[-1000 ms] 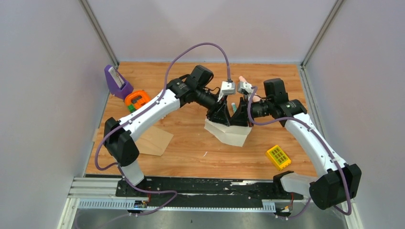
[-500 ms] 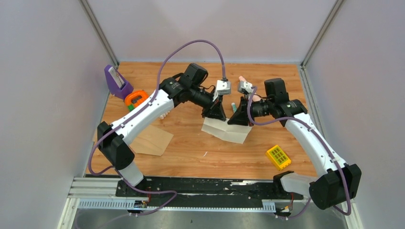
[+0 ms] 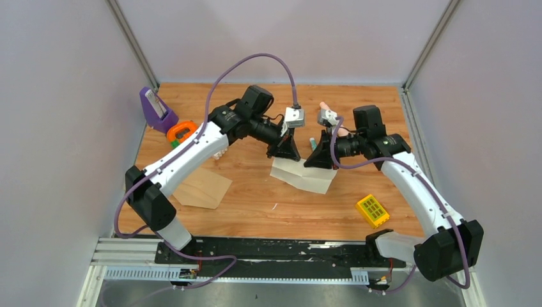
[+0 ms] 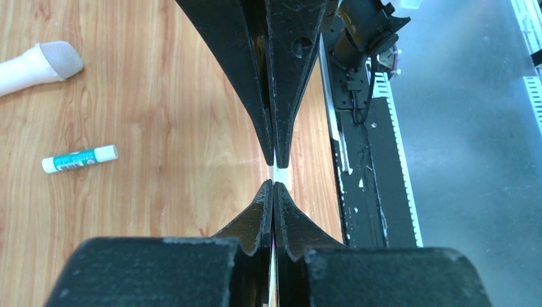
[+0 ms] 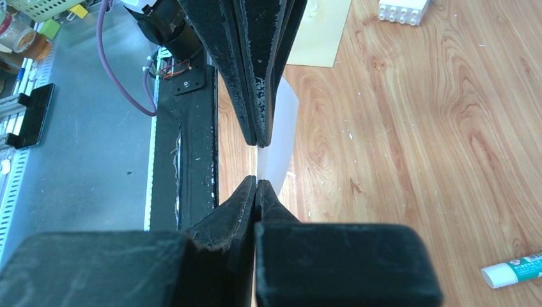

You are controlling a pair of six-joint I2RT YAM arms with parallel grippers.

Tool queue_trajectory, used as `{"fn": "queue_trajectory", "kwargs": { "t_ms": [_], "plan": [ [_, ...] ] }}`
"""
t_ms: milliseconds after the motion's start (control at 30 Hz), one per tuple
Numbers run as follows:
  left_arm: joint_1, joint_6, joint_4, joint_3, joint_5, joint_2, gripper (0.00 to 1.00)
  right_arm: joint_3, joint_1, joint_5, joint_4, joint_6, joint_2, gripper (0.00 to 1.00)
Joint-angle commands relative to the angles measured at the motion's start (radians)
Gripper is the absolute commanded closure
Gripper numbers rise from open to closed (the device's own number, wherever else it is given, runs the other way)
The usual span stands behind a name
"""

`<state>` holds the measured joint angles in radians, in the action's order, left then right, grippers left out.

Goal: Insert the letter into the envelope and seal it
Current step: Fold the letter.

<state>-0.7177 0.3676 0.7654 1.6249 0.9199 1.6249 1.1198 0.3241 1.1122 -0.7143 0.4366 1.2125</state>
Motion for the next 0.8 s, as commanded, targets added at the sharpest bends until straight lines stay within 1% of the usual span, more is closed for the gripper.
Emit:
{"fn": "queue_trajectory", "kwargs": {
  "t_ms": [0,67,267,367,600,767],
  "plan": [
    [0.042,0.038,0.028,-0.017,-0.010,-0.074,0.93,0.003,-0.023,0.014,0.001,0.028,-0.041,1.00],
    [0.053,0.039,0.028,-0.022,-0.010,-0.082,0.90,0.003,-0.026,0.017,0.001,0.027,-0.045,1.00],
    [0.075,0.046,0.032,-0.038,-0.008,-0.093,0.86,0.006,-0.030,0.020,0.000,0.025,-0.052,1.00],
    [0.083,0.051,0.032,-0.045,-0.009,-0.098,0.90,0.005,-0.033,0.021,-0.001,0.026,-0.057,1.00],
    [0.135,0.058,0.043,-0.027,0.006,-0.107,0.92,0.000,-0.042,0.015,-0.001,0.033,-0.060,1.00],
    [0.178,0.066,0.069,-0.004,0.026,-0.118,0.96,0.000,-0.045,0.015,-0.001,0.034,-0.061,1.00]
  ]
}}
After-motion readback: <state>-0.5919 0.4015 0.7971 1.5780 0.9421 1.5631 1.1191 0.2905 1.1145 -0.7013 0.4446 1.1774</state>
